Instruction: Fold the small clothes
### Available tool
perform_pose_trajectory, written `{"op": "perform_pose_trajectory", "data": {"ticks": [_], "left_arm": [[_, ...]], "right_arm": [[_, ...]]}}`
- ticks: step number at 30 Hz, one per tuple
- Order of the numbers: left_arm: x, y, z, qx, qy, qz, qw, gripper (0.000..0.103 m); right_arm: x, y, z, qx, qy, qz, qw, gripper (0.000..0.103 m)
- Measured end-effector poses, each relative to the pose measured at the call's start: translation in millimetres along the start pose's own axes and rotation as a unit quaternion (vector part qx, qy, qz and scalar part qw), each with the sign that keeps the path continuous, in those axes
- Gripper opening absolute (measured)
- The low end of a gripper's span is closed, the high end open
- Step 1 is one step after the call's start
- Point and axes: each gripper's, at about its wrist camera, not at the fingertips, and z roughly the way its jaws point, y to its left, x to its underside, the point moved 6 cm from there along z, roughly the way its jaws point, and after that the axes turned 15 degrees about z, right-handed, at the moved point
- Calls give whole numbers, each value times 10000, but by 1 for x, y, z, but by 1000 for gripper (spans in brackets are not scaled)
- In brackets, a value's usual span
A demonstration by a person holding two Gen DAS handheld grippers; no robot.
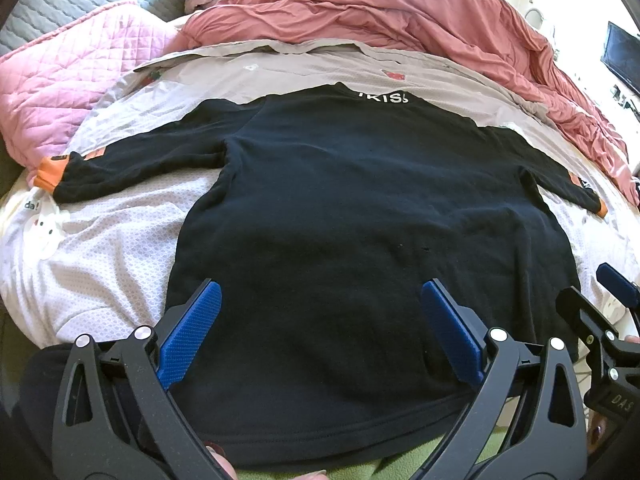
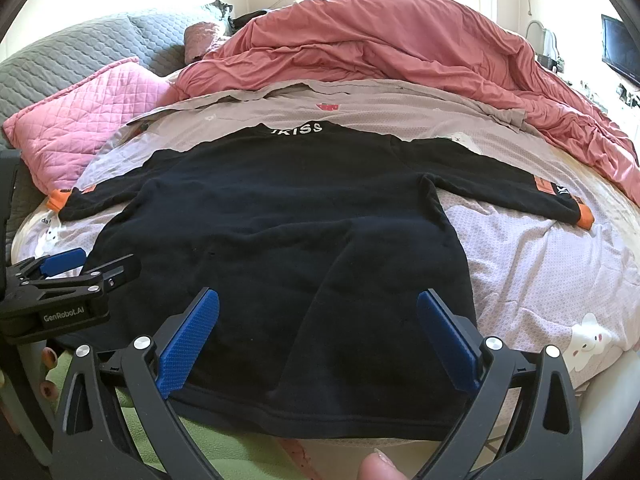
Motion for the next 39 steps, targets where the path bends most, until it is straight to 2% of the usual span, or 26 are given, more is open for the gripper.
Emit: {"op": "perform_pose_trajectory", "data": {"ticks": [15,23,32,39], "left_arm": [[3,-2,1,-11,24,0,10000,94],[0,-6,5,-15,48,14,10000,94],[-24,-8,11,-115,38,99,9999,94],[-52,-7,19,-193,-21,126,9997,94]], "right_arm": [[1,-1,2,15,11,17,10000,99],[-10,-7,5,60,-42,99,9999,99],[-27,-18,11,26,-119,246,9996,99],[-50,-39,23,236,-253,362,9987,99]]}}
